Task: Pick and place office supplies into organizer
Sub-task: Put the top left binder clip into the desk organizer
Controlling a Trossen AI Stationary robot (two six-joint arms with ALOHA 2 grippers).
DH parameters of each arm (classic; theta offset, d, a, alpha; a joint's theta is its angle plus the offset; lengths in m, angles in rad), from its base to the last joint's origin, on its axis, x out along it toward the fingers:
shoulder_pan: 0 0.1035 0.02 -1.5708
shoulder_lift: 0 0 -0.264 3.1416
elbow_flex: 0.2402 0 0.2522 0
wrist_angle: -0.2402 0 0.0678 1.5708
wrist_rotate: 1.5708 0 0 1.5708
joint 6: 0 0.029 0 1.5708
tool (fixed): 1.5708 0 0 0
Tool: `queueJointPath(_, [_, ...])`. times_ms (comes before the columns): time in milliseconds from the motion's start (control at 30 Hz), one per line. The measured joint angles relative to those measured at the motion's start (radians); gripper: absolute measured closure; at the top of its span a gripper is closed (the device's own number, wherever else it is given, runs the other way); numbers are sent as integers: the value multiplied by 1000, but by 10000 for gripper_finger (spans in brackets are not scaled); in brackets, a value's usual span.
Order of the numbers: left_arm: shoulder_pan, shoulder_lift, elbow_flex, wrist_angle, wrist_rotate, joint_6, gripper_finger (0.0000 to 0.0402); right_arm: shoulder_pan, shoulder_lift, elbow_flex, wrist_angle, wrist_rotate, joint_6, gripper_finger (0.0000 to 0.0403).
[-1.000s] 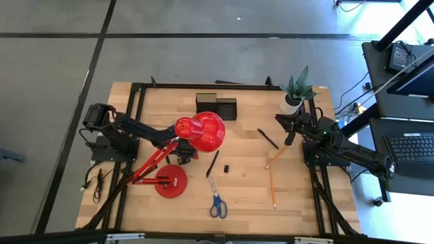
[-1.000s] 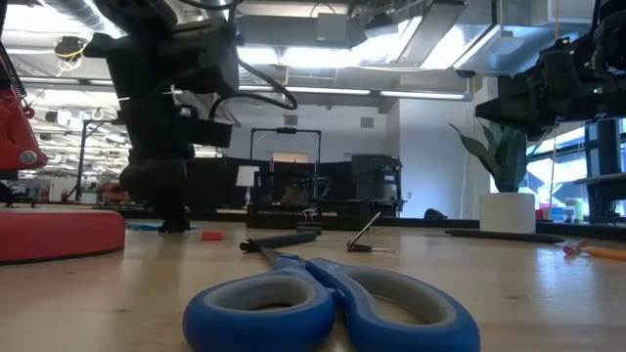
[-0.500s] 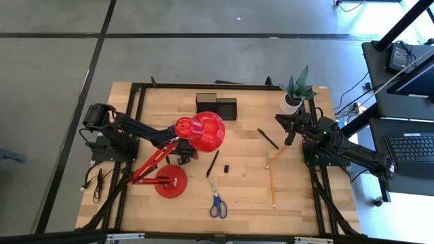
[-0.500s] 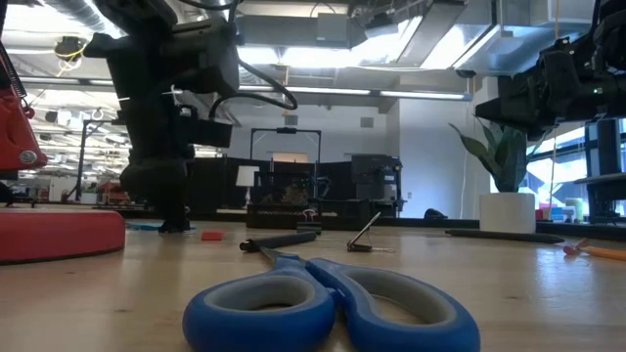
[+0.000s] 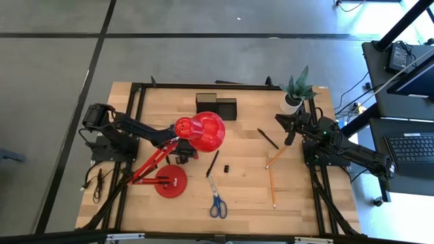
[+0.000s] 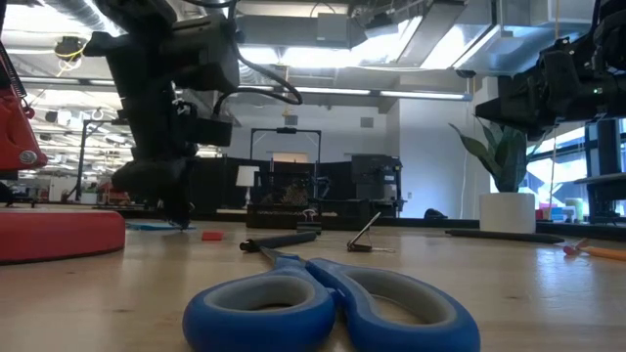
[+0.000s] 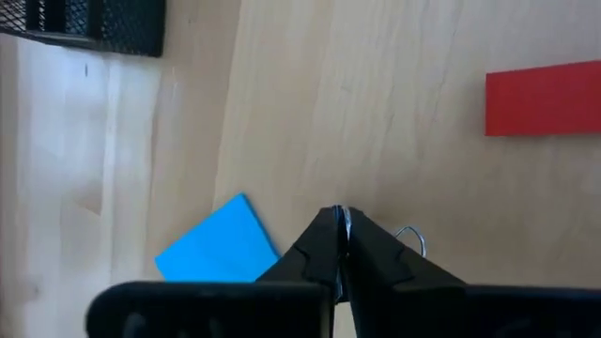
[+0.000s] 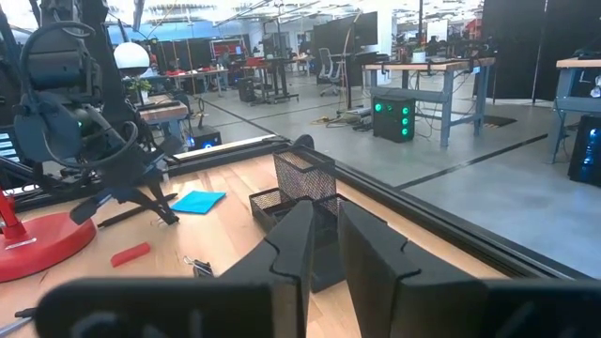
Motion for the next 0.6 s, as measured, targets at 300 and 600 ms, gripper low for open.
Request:
queueJointPath(300, [0,-82,-1,43,0,43,399,0,0,0,0,0,0,344])
queueJointPath(600, [1,-208,-1,224,-3,252,399,0,0,0,0,0,-4,344])
